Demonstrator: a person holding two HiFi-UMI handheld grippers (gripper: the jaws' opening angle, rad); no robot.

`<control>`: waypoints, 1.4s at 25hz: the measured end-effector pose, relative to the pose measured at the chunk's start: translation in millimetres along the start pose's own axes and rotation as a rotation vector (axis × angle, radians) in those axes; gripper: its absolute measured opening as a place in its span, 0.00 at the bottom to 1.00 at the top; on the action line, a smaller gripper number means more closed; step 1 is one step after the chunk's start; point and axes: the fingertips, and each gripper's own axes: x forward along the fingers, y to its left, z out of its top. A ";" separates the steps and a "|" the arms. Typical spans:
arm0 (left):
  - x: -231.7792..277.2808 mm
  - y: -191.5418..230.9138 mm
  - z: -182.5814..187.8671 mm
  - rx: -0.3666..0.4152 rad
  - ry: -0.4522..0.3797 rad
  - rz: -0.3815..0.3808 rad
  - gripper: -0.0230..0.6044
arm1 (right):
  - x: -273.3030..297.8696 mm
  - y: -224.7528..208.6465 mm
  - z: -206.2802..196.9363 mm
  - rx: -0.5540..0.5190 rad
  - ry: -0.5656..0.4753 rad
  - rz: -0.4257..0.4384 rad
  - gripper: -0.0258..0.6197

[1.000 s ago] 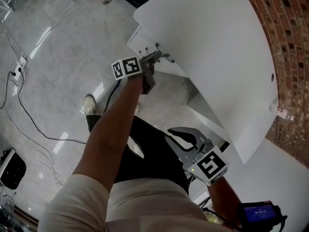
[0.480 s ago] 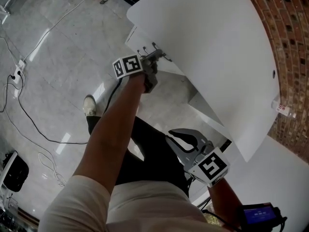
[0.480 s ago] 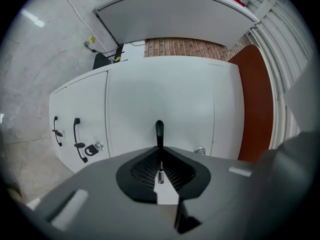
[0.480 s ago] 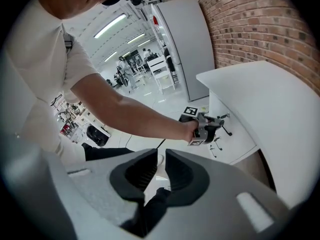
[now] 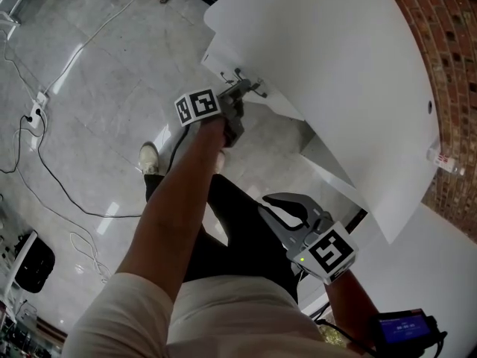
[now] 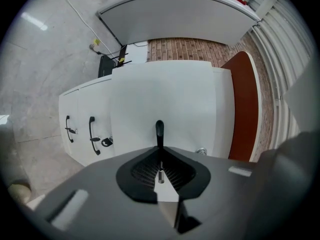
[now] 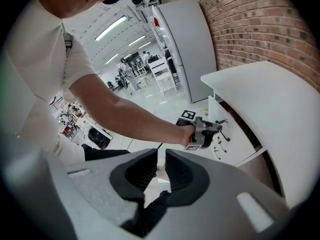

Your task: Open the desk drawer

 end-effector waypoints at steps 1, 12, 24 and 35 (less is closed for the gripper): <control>-3.4 0.6 -1.6 -0.002 0.003 0.006 0.08 | 0.5 1.6 1.9 0.002 -0.004 0.003 0.09; -29.5 7.1 -13.5 -0.015 0.007 0.047 0.08 | 2.8 11.2 7.6 0.022 -0.021 0.021 0.09; -48.8 13.5 -22.7 -0.021 0.021 0.072 0.08 | 7.2 12.7 13.4 0.021 -0.019 0.026 0.09; -53.7 15.7 -24.5 0.017 0.034 0.117 0.09 | 16.1 28.1 19.5 0.027 -0.016 0.030 0.09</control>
